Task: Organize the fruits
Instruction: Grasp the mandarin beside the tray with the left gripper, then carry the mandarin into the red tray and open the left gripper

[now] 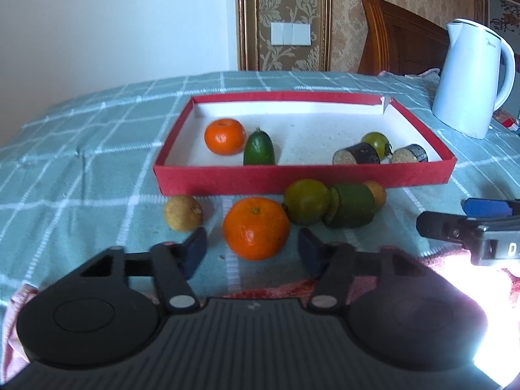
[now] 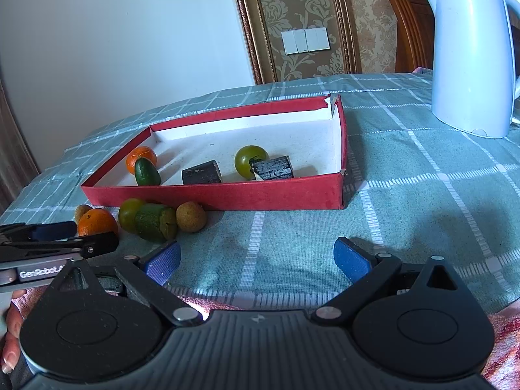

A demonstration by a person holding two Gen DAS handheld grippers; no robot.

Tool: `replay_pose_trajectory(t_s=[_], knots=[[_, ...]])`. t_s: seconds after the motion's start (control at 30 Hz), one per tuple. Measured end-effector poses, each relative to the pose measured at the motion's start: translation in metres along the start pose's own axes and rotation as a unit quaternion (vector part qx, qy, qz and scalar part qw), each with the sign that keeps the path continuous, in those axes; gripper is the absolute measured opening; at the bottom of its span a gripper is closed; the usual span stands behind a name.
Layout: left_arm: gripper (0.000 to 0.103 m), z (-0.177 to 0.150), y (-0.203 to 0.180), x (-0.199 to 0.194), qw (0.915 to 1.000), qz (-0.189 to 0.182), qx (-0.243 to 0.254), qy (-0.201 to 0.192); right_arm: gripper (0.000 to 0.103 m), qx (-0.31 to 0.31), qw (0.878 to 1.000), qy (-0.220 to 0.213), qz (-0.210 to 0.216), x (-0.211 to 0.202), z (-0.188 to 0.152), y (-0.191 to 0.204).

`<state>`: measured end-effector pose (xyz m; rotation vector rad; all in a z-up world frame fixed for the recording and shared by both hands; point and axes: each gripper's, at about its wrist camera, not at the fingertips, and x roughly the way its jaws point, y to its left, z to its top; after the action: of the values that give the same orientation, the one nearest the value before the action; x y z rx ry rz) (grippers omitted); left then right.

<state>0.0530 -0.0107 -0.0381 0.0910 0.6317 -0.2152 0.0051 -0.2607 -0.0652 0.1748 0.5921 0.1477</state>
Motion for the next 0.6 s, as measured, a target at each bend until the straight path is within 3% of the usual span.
replay_pose_trajectory(t_s=[0.13, 0.6], knots=[[0.04, -0.001, 0.0, 0.0, 1.0, -0.003, -0.002, -0.008, 0.101, -0.001, 1.0, 0.0, -0.001, 0.0, 0.0, 0.0], [0.04, 0.003, 0.006, -0.012, 0.9994, -0.015, -0.009, -0.03, 0.101, -0.003, 1.0, 0.001, -0.002, 0.001, 0.0, 0.0]])
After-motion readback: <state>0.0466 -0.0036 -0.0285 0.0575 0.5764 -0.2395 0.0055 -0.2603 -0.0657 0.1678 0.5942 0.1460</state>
